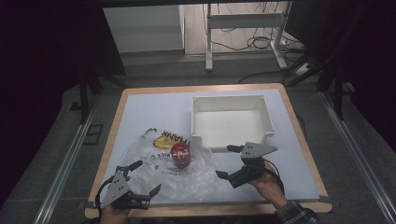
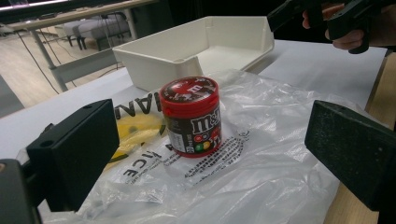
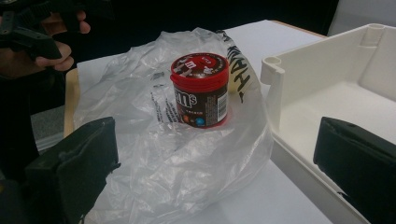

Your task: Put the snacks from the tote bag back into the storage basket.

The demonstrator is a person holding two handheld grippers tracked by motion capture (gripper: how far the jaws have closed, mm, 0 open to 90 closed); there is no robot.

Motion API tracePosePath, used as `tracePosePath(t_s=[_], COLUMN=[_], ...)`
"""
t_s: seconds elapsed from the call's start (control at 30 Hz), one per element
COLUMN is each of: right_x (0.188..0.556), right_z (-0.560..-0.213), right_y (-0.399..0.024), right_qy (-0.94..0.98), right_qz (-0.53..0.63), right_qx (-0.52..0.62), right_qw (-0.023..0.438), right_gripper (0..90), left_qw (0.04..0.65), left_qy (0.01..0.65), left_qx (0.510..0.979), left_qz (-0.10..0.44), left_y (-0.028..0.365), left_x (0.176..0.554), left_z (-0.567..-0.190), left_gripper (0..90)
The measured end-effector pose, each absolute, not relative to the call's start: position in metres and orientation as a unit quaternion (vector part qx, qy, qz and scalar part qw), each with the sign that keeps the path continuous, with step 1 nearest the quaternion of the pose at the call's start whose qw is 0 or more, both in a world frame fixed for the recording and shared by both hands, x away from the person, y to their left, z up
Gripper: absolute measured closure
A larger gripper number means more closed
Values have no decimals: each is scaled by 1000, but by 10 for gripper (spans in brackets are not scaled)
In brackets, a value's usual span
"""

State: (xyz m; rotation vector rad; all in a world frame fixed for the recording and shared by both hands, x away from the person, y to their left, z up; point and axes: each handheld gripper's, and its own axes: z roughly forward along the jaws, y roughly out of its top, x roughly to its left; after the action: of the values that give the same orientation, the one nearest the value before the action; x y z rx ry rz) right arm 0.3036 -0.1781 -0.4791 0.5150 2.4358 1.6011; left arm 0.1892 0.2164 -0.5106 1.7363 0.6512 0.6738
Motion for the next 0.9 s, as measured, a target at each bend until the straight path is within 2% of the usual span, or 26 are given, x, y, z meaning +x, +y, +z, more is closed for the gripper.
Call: tracePosePath(t_s=[0.9], right_x=[313], right_z=[-481], right_y=[-157], right_qy=[831], right_qz=[525], right_qx=[170], right_qw=[71], right_gripper=[3], left_qw=[549], left_qy=[275], left_qx=[736], left_qz=[286], left_y=[216], left_x=[189], left_z=[-511], left_gripper=[28])
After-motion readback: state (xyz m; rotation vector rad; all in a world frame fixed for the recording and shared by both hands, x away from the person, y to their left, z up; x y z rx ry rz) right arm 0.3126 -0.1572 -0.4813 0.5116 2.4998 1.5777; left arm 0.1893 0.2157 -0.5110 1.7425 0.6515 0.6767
